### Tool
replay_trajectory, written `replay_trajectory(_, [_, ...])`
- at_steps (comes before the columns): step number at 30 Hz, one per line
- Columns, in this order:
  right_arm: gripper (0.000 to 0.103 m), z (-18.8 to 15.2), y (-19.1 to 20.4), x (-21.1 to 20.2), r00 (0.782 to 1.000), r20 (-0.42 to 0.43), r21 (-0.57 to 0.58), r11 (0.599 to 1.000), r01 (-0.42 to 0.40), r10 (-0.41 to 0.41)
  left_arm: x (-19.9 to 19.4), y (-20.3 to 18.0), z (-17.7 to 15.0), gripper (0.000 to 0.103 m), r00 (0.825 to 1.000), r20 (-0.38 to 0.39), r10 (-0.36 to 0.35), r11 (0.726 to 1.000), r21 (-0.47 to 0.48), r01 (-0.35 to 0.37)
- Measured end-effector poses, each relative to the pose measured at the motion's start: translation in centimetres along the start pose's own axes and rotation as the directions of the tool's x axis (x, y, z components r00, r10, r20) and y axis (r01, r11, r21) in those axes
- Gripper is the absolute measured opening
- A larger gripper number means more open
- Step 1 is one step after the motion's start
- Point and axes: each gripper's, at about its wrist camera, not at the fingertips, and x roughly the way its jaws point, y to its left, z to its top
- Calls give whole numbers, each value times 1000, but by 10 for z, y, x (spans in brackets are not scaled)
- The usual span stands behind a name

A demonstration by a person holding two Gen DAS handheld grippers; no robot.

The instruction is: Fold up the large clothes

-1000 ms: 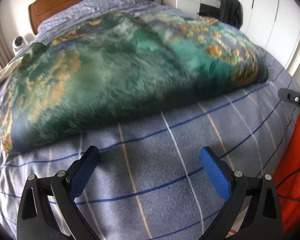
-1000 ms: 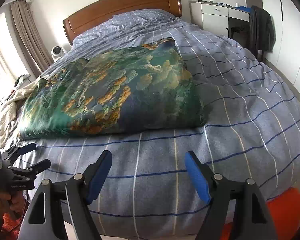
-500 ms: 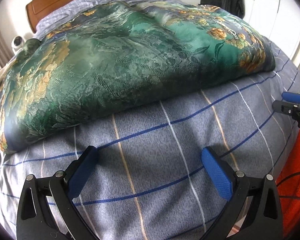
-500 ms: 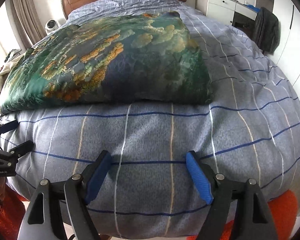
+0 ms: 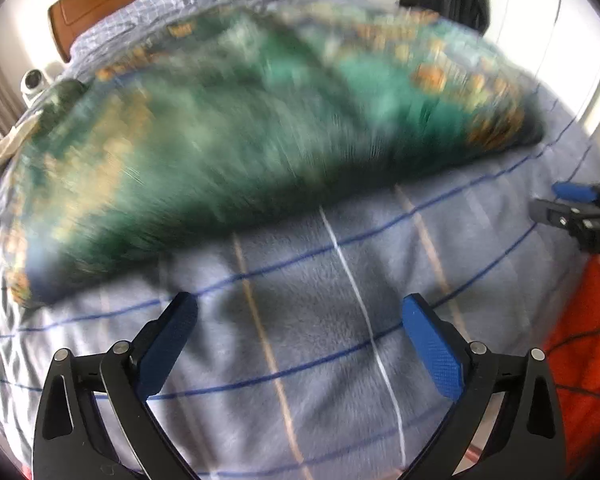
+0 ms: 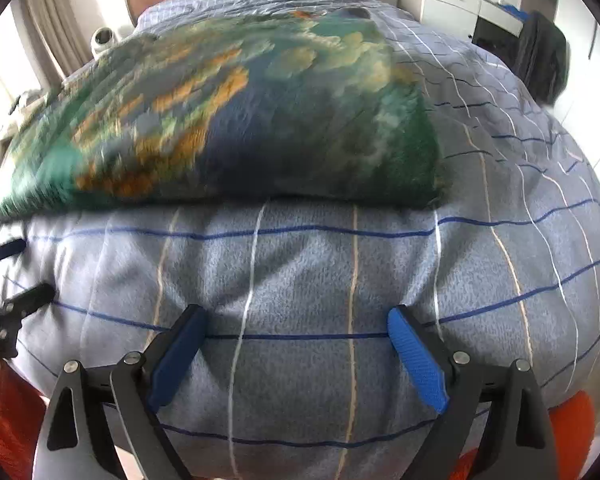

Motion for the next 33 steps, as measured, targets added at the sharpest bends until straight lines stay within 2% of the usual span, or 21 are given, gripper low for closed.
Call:
replay_trajectory(2, [94, 1, -20, -20, 990, 104, 130, 986, -109, 96, -23, 11, 12, 102, 997, 71, -24, 1000, -18, 25])
replay_trajectory(5, [94, -1, -52, -38, 953, 230, 280, 924, -261, 199, -39, 31, 45, 102, 988, 147, -57, 996, -66, 67])
replay_trajectory(9, [94, 6, -77, -25, 909, 266, 376, 834, -403, 320, -15, 47, 96, 102, 983, 178, -47, 990, -123, 69])
replay_trajectory(11, [94, 11, -84, -11, 885, 272, 433, 773, -463, 378, 13, 51, 109, 102, 989, 138, -46, 989, -134, 65])
replay_trajectory(13, [94, 17, -84, -1, 874, 284, 475, 735, -485, 394, 53, 54, 112, 103, 998, 55, -2, 992, -122, 9])
replay_trajectory(14, [94, 22, -84, 7, 863, 295, 490, 710, -505, 411, 66, 50, 110, 103, 999, 38, 8, 995, -103, -4])
replay_trajectory(18, [95, 36, -85, 32, 860, 297, 563, 651, -510, 416, 75, 49, 104, 103, 998, 59, 20, 995, -94, -15])
replay_trajectory(22, [95, 49, -90, 55, 862, 359, 661, 555, -505, 358, 72, 50, 99, 103, 998, 68, 17, 996, -89, -10])
replay_trajectory(23, [88, 52, -90, 55, 861, 380, 664, 548, -508, 337, 72, 50, 99, 103, 998, 69, 15, 996, -89, -8])
replay_trajectory(24, [62, 54, -90, 53, 863, 398, 662, 553, -505, 311, 70, 50, 99, 103, 998, 69, 10, 996, -86, -4])
replay_trajectory(26, [46, 57, -85, 43, 881, 399, 636, 616, -465, 253, 62, 52, 96, 103, 999, 54, 7, 997, -75, -3])
replay_trajectory(27, [41, 58, -76, 31, 883, 412, 598, 665, -447, 223, 56, 51, 96, 103, 999, 33, 15, 998, -64, -13])
replay_trajectory(29, [38, 61, -63, 12, 883, 428, 533, 736, -418, 191, 38, 51, 99, 101, 999, 18, 45, 998, -52, -44])
replay_trajectory(30, [38, 64, -52, -4, 878, 447, 469, 790, -394, 173, 25, 50, 102, 101, 998, 32, 59, 997, -44, -58])
replay_trajectory(31, [38, 65, -46, -12, 875, 456, 434, 817, -380, 164, 11, 48, 107, 100, 997, 54, 58, 998, -33, -56])
replay_trajectory(33, [38, 72, -20, -39, 860, 490, 308, 895, -321, 140, -20, 41, 121, 100, 995, 101, 0, 1000, -12, 1])
